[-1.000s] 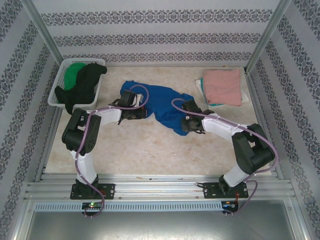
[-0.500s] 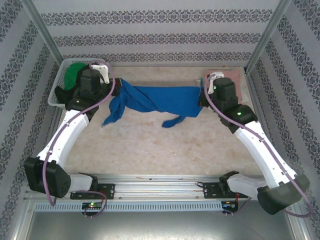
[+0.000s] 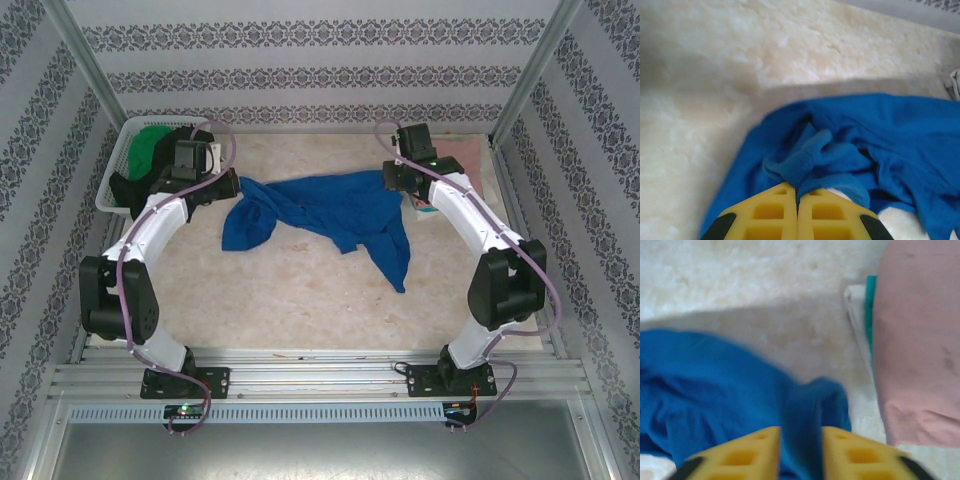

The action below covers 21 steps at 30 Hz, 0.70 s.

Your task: Fold and stack the t-shirts

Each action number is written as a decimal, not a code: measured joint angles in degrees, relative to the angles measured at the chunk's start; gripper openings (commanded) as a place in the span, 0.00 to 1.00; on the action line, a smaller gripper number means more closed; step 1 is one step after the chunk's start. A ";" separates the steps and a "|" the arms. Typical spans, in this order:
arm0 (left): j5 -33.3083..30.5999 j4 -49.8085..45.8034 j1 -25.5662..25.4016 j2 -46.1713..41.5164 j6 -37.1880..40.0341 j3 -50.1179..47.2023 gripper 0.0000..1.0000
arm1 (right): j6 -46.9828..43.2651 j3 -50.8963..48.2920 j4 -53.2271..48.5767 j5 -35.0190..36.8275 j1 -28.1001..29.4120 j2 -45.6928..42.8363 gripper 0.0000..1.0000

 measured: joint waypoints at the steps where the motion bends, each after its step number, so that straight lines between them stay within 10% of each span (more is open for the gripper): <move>1: 0.68 -0.02 0.00 -0.94 -0.02 -1.38 0.00 | -0.42 0.00 -0.52 0.04 0.92 0.00 0.49; 12: 3.54 2.95 -2.95 -22.86 -4.90 -21.94 0.00 | 1.84 -19.12 4.55 1.51 13.00 -17.35 0.68; 21: 3.30 2.05 -3.43 -29.92 -8.31 -30.32 0.00 | 3.93 -16.72 7.54 1.11 20.41 6.12 0.68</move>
